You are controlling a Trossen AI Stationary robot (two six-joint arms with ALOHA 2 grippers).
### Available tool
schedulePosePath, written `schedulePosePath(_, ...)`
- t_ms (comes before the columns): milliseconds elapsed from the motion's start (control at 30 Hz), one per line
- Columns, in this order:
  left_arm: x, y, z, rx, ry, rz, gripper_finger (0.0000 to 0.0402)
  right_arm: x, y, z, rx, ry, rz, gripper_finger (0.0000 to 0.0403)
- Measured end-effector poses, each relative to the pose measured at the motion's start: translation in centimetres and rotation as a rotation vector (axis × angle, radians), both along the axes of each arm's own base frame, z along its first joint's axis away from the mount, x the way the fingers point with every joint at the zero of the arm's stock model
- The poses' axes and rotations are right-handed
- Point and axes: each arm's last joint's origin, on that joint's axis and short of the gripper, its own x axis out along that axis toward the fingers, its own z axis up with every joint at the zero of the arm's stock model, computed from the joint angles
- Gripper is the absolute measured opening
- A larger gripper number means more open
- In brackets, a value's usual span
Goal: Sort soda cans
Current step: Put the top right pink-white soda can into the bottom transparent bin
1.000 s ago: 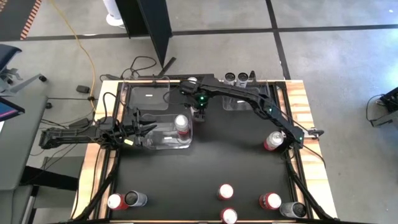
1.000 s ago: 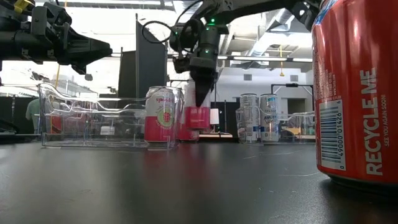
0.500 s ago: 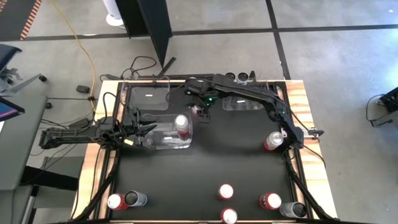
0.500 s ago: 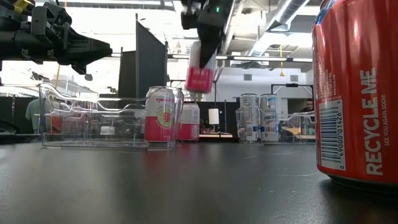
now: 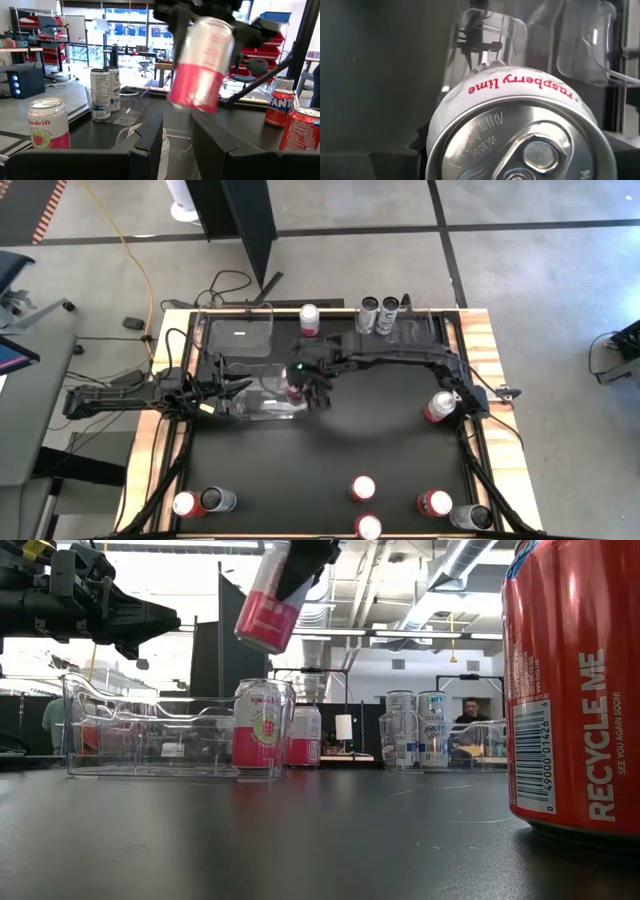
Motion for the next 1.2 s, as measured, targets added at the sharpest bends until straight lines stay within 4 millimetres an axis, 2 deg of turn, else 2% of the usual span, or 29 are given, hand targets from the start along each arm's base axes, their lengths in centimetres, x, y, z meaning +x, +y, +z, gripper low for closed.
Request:
schedulePosePath(167,0.0,0.0,0.0,-0.001,0.000,0.000,0.0093,0.7,1.3,-0.3,-0.016,-0.039,0.052,0.0295)
schedulePosePath(367,0.0,0.0,0.0,-0.002,-0.001,0.000,0.0093,1.1,1.0,-0.8,0.029,-0.045,0.082,0.0295)
schedulePosePath(467,0.0,0.0,0.0,-0.002,0.000,0.000,0.0093,1.9,0.8,-1.7,0.029,-0.047,0.094,0.0295)
schedulePosePath(533,0.0,0.0,0.0,-0.002,-0.002,0.000,0.0093,2.5,0.8,-3.4,0.032,0.001,0.104,0.0295)
schedulePosePath(633,0.0,0.0,0.0,-0.003,-0.003,0.000,0.0093,3.0,0.4,-4.5,0.037,0.030,0.099,0.0295)
schedulePosePath(767,0.0,0.0,0.0,-0.005,-0.002,0.000,0.0093,3.1,-0.3,-4.8,0.061,0.039,0.099,0.0295)
schedulePosePath(1200,0.1,0.0,-0.6,-0.028,0.052,-0.017,0.0093,4.2,-0.5,-9.3,0.078,0.185,0.096,0.0294)
